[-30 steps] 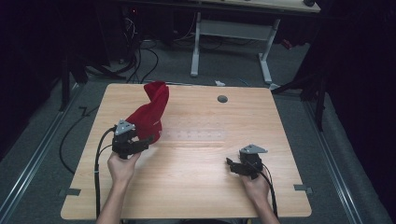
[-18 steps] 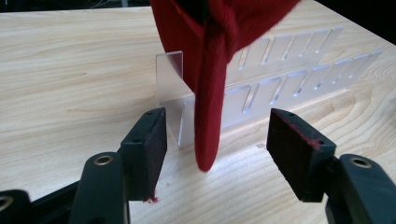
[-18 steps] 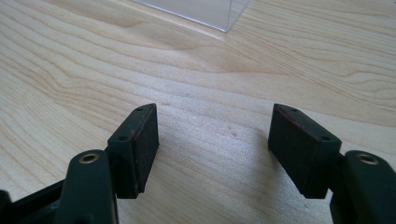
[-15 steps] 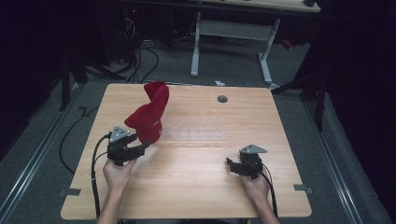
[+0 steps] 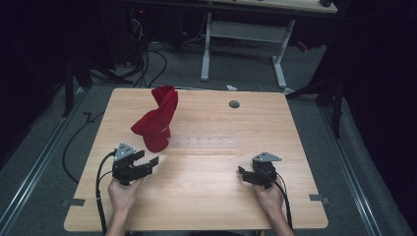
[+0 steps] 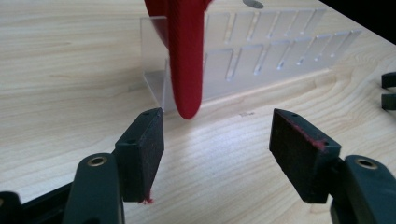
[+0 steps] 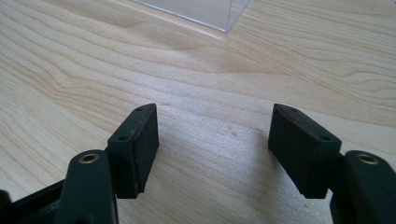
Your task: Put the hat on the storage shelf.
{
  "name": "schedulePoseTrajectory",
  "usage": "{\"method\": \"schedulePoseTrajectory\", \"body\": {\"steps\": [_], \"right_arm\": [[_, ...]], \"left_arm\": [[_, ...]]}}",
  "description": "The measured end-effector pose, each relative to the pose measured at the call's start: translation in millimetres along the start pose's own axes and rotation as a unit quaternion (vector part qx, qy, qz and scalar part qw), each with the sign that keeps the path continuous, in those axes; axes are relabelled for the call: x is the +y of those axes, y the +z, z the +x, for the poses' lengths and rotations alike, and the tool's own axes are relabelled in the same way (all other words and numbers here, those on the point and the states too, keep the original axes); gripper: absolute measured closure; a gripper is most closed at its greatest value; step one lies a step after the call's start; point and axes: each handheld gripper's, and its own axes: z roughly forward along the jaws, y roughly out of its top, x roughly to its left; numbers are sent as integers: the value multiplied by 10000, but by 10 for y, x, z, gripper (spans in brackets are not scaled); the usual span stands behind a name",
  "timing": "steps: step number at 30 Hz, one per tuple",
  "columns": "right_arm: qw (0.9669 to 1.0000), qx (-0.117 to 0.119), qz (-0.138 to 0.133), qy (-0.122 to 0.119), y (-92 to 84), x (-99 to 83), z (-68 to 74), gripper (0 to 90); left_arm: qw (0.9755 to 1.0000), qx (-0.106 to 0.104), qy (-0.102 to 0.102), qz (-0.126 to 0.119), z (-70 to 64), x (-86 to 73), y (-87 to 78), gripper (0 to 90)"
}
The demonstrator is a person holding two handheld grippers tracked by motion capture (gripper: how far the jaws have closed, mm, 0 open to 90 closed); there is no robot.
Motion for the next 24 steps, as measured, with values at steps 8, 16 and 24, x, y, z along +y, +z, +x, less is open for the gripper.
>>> {"method": "schedulePoseTrajectory", "body": {"steps": [8, 16, 24], "right_arm": [[10000, -3, -1, 0, 0, 0, 0, 337], [10000, -3, 0, 0, 0, 0, 0, 337], [10000, -3, 0, 1, 0, 0, 0, 337]], "left_arm": [[9997, 60, 65, 231, 26, -227, 44, 350], [9958, 586, 482, 506, 160, -542, 178, 360], [9929, 677, 837, 504, 134, -623, 201, 333]]}}
